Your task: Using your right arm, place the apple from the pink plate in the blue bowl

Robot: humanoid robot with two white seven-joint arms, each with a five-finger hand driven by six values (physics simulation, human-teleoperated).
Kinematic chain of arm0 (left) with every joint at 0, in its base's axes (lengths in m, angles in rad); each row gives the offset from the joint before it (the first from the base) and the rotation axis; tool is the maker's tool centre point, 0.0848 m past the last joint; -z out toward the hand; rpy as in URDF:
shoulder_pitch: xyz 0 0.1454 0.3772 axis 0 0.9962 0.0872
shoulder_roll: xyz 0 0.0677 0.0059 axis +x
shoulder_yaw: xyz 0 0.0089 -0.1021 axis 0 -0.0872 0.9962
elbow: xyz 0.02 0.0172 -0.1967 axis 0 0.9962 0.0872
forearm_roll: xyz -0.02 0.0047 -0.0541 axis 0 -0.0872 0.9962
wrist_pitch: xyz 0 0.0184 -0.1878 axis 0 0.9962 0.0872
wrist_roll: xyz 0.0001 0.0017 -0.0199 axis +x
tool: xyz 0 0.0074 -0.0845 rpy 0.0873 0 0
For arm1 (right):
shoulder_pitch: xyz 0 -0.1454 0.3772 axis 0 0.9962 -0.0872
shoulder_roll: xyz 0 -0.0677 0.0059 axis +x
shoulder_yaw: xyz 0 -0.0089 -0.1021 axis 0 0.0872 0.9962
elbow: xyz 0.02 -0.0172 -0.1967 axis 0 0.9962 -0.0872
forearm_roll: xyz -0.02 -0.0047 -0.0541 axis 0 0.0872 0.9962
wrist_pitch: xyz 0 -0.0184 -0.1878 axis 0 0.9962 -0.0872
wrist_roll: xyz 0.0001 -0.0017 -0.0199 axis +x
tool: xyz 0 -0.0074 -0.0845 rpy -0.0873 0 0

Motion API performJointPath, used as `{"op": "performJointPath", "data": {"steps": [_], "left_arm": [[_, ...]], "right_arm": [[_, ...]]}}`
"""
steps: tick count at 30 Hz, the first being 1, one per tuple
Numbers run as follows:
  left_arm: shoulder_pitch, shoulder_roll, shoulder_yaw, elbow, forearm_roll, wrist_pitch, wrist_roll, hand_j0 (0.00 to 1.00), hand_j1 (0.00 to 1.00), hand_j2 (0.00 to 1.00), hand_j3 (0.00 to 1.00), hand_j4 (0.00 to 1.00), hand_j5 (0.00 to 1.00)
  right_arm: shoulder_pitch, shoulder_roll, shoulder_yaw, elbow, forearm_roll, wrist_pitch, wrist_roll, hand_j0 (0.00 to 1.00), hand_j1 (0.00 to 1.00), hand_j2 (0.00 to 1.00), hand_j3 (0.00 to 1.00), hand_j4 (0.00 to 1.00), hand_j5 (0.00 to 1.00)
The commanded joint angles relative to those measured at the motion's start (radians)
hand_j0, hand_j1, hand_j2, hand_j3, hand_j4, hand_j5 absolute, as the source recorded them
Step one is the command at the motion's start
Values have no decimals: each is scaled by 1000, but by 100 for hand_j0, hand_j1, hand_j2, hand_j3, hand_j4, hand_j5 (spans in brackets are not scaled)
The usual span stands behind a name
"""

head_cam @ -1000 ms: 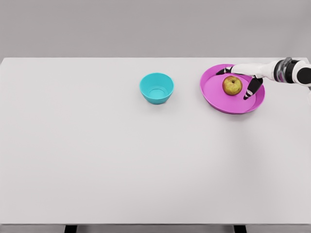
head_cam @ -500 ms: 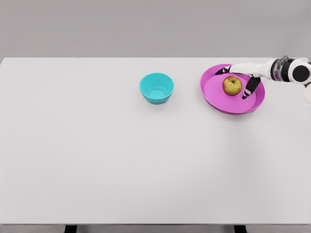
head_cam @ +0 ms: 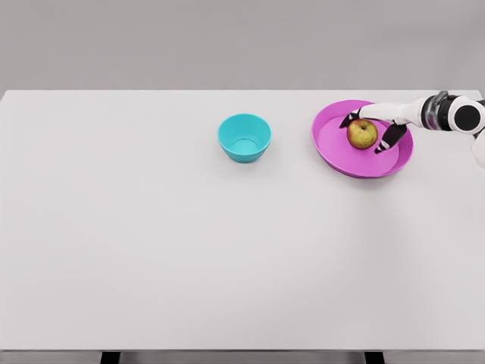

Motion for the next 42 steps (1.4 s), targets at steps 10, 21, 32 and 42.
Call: {"op": "performJointPath", "data": {"steps": [10, 21, 32, 42], "left_arm": [[0, 0, 1, 0, -1, 0, 0, 100, 100, 100, 100, 100, 100], [0, 0, 0, 0, -1, 0, 0, 100, 100, 100, 100, 100, 100], [0, 0, 0, 0, -1, 0, 0, 100, 100, 100, 100, 100, 100], [0, 0, 0, 0, -1, 0, 0, 100, 100, 100, 100, 100, 100]], "right_arm": [[0, 0, -2, 0, 5, 2, 0, 60, 60, 60, 60, 60, 60], [-15, -3, -12, -14, 1, -7, 0, 57, 57, 57, 57, 57, 57], [-51, 0, -13, -59, 1, -15, 0, 57, 57, 57, 57, 57, 57], [-49, 3, -13, -183, -1, -15, 0, 57, 57, 57, 57, 57, 57]]}}
